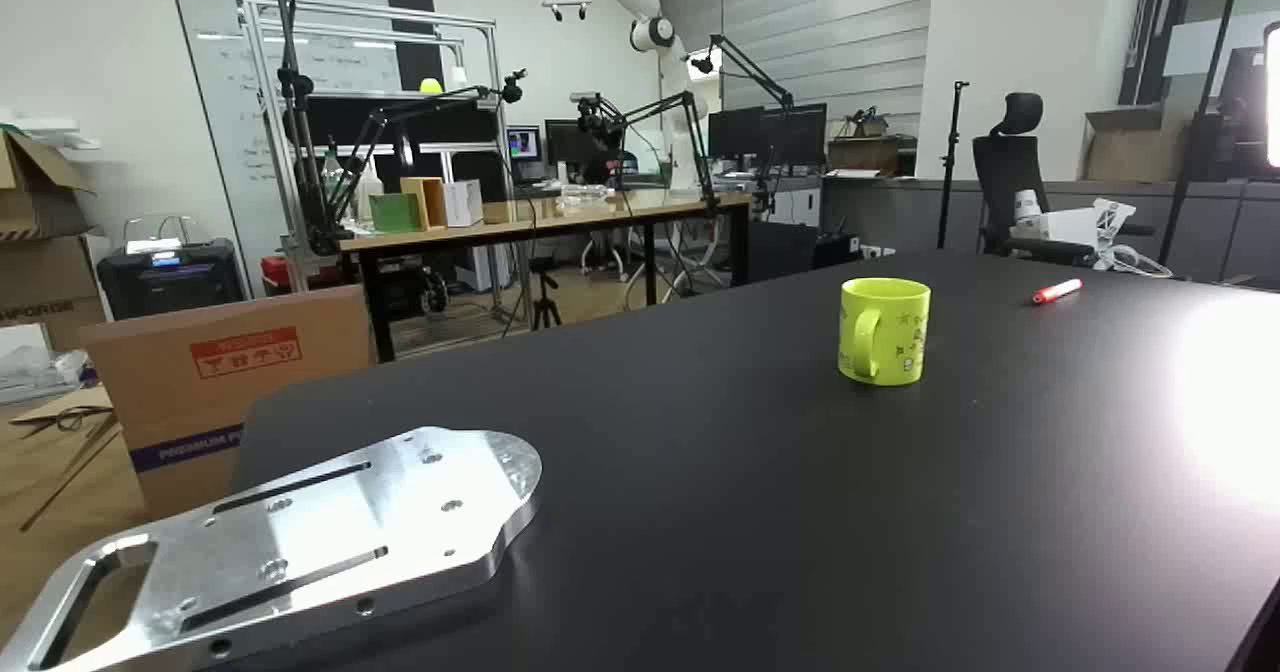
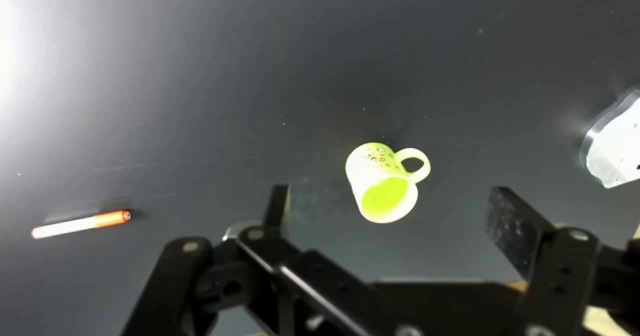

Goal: Put the marker in the cup

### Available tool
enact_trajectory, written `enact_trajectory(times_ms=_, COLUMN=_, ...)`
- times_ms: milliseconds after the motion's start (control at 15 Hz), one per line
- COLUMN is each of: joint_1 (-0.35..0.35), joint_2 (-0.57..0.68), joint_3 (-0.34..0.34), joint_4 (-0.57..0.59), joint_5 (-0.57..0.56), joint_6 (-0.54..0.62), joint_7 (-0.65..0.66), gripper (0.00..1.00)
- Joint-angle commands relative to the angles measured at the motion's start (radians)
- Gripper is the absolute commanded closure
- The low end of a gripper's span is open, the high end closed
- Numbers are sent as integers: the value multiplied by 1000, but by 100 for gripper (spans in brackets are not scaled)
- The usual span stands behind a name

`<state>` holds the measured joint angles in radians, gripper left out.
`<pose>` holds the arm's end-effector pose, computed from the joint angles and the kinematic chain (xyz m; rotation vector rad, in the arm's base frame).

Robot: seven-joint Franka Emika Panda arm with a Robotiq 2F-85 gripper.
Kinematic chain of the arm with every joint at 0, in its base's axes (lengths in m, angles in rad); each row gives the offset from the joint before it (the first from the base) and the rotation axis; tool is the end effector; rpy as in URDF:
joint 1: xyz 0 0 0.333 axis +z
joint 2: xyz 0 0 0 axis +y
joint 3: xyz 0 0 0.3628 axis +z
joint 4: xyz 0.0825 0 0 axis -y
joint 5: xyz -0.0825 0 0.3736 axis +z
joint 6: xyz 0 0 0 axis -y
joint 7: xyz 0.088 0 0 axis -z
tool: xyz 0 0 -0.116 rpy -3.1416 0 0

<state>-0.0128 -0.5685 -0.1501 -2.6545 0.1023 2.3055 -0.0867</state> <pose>0.3473 -0.0576 0.4749 -2.9784 0.1821 -0.3434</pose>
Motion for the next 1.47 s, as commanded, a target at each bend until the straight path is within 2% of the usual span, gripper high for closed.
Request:
enact_trajectory(times_ms=0, joint_1=-12, joint_2=1, joint_3=12, joint_4=2, joint_5=8, joint_6=-4, joint_7=-6, gripper=0)
enact_trajectory(times_ms=733, joint_1=-12, joint_2=4, joint_3=12, joint_4=-1, joint_5=8, joint_6=-4, joint_7=-6, gripper=0)
enact_trajectory(times_ms=1133, joint_1=-61, joint_2=205, joint_3=-7, joint_4=148, joint_5=-5, joint_6=53, joint_7=60, gripper=0)
enact_trajectory(times_ms=1333, joint_1=-47, joint_2=205, joint_3=-30, joint_4=152, joint_5=16, joint_6=31, joint_7=23, gripper=0)
enact_trajectory(times_ms=1400, joint_1=-13, joint_2=9, joint_3=11, joint_4=-1, joint_5=8, joint_6=-1, joint_7=-4, gripper=0)
